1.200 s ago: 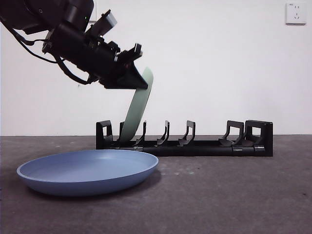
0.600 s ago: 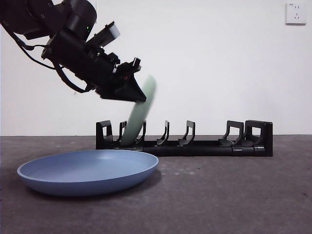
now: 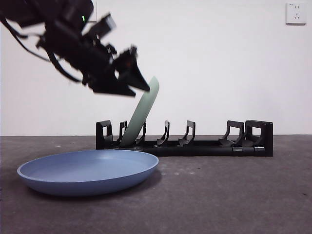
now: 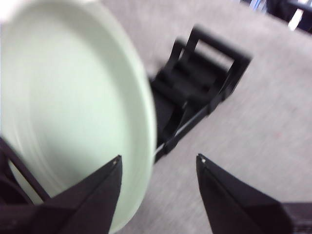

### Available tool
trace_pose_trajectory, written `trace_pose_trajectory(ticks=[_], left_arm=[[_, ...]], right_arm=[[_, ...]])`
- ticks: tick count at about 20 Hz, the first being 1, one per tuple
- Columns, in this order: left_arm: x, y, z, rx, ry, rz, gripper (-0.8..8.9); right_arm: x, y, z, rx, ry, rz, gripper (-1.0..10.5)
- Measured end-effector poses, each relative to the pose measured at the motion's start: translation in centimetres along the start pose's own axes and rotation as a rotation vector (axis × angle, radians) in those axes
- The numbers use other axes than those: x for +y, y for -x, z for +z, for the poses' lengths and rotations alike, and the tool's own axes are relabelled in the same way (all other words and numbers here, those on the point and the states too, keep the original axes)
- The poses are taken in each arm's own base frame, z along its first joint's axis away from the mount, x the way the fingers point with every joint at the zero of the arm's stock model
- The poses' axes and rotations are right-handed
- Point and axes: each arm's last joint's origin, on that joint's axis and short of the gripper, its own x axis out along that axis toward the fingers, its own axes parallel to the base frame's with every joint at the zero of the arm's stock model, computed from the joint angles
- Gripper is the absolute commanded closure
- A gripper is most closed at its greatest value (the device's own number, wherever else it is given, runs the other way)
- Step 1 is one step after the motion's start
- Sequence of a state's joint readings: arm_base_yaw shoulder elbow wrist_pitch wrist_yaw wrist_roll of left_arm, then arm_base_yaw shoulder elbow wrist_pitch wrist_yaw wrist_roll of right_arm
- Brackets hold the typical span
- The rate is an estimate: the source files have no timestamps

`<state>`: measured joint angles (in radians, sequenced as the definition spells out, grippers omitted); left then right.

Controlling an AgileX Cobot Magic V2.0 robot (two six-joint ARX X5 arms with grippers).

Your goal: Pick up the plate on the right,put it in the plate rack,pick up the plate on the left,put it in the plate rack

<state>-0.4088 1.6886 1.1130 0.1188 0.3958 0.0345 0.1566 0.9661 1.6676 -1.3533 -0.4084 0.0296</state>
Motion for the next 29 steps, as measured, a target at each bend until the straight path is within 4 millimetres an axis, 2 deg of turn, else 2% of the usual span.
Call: trace_pose_trajectory(ticks=[3, 7, 9, 12, 15, 17, 20, 24, 29], left_arm=[[-1.3, 3.3, 2.3, -0.048, -0.019, 0.001, 5.56], [-3.3, 8.3, 4.0, -0.029, -0.018, 0.001, 5.56], [-4.8, 11.8, 4.6, -0.026, -0.056, -0.017, 5.56], [-7.3, 17.2, 4.7, -0.016, -0.139, -0.058, 5.50], [-9.6, 21.8, 3.8, -0.006, -0.206, -0.074, 3.96], [-10.7, 24.3, 3.3, -0.028, -0.240, -0.079, 3.94], [-11.9, 27.2, 2.4, -0.060, -0.273, -0.081, 3.94], [-12.8, 29.3, 1.1, -0.024, -0.289, -0.086, 3.94], [-12.8, 29.4, -0.2, 0.105, -0.296, -0.102, 3.94]], right_arm=[[0.0, 0.0, 0.0, 0.000, 0.000, 0.000, 5.4], [-0.4, -0.9, 0.5, 0.027, -0.007, 0.000, 5.4], [-0.8, -2.0, 1.0, 0.060, -0.009, 0.007, 5.4], [-2.0, -5.0, 2.2, 0.145, -0.031, 0.037, 5.4], [-3.2, -8.9, 3.3, 0.252, -0.055, 0.083, 5.4], [-3.1, -11.6, 3.7, 0.307, -0.038, 0.117, 5.4], [-2.5, -16.9, 4.1, 0.404, 0.006, 0.160, 5.4], [-0.5, -24.9, 3.4, 0.512, 0.094, 0.141, 5.4], [1.2, -33.2, 0.7, 0.635, 0.120, 0.161, 5.4]])
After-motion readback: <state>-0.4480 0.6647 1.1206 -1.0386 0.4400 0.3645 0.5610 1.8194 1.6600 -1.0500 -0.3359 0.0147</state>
